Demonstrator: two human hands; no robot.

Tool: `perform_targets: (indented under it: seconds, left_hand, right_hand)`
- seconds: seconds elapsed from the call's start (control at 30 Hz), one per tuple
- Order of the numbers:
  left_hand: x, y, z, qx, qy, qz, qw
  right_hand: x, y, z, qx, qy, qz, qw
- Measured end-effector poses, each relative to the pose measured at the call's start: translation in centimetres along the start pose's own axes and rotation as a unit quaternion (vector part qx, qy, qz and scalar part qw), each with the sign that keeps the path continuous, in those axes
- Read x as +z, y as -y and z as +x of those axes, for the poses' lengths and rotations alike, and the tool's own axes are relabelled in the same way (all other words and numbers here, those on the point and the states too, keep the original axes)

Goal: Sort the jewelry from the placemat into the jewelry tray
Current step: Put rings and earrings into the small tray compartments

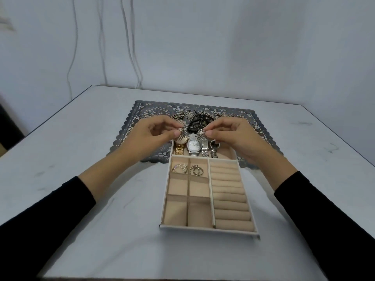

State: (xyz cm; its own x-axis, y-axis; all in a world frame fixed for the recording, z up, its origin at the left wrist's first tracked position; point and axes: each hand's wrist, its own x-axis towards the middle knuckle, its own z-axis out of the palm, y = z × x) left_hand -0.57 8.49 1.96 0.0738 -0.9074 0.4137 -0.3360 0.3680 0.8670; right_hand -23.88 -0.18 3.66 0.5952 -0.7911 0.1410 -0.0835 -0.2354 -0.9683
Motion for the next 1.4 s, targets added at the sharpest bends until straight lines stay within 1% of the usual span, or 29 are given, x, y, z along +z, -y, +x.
perform_targets:
  seconds: [0.13,0.33,0.57,0.77,0.93,1.07,1.2,1.33,1.4]
  left_hand:
    - [0.0,-0.3,-1.0,0.001,0.009,-0.009,1.000]
    - [0.0,-0.4,-1.2,-0.014,0.011,-0.010,1.000]
    - [0.1,-0.4,-1.1,-0.011,0.013,-0.005,1.000]
    - [0.2,-0.4,-1.2,-0.014,0.015,0.004,1.000]
    - [0.3,-0.6,-1.3,-0.014,0.012,0.004,1.000]
    - [0.3,-0.7,-1.4,-0.018,0.010,0.000,1.000]
    - [0.3,-0.8,-1.4,-0.014,0.002,-0.003,1.000]
    - [0.3,-1.0,-1.6,-0.020,0.004,0.001,1.000]
    - [0.3,-1.1,-1.6,-0.023,0.005,0.003,1.000]
  right_hand:
    - [0.5,0.5,-0.8,-0.013,0.065,-0.027,0.997]
    - [0.6,1.1,-1.4,0.007,0.143,-0.066,0.987]
    - [0.9,1.7,-1.8,0.021,0.181,-0.116,0.976]
    - [1.2,2.1,-1.9,0.036,0.190,-0.158,0.968]
    - [1.9,2.5,-1.8,0.036,0.179,-0.214,0.960]
    - [2.5,2.7,-1.8,0.014,0.159,-0.301,0.940]
    - [2.8,2.8,-1.8,-0.005,0.154,-0.345,0.926]
    - [2.9,2.7,-1.9,-0.020,0.151,-0.356,0.922]
    - [2.7,2.7,-2.0,-0.020,0.147,-0.324,0.934]
